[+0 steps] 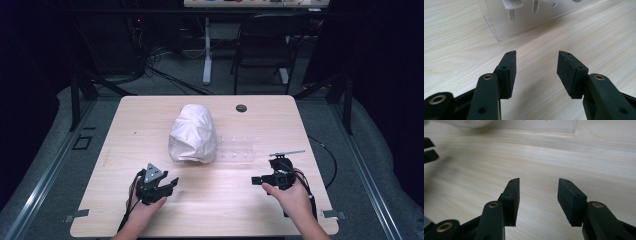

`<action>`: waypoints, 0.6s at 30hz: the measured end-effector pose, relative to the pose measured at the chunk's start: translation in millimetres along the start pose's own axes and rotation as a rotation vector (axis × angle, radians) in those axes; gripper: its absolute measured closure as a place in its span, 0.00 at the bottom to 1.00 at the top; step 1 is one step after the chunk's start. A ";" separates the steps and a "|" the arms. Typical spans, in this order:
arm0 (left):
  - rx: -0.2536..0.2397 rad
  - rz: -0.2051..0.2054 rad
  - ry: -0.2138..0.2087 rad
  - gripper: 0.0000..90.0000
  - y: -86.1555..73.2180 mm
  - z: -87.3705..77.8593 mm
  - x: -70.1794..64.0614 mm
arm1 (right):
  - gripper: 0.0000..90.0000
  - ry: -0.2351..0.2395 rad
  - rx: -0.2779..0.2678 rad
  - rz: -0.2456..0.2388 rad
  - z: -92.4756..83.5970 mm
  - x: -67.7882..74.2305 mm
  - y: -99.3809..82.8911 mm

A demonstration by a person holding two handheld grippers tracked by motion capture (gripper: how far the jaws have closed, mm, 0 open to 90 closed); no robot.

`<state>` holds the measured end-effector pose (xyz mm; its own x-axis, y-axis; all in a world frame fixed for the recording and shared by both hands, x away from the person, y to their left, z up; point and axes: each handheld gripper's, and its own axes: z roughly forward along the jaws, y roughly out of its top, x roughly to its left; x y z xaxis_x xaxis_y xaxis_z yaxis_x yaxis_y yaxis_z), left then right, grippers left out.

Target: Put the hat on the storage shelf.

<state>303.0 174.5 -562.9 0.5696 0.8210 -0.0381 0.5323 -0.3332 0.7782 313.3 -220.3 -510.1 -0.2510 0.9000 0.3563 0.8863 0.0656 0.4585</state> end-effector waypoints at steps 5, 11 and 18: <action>0.003 0.002 -0.002 0.55 -0.2 1.0 -0.8 | 0.58 -0.054 -0.023 -0.014 8.0 -7.1 -11.7; 0.001 0.004 -0.004 0.55 -0.5 2.2 -1.8 | 0.58 -0.107 -0.091 -0.025 12.5 -13.5 -33.7; -0.003 0.012 -0.011 0.55 -0.4 3.7 -4.0 | 0.56 -0.163 -0.212 -0.084 12.4 -21.4 -50.3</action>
<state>302.8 169.6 -565.3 0.5826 0.8120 -0.0353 0.5237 -0.3418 0.7804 278.9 -237.5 -550.9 -0.2396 0.9536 0.1822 0.7595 0.0672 0.6470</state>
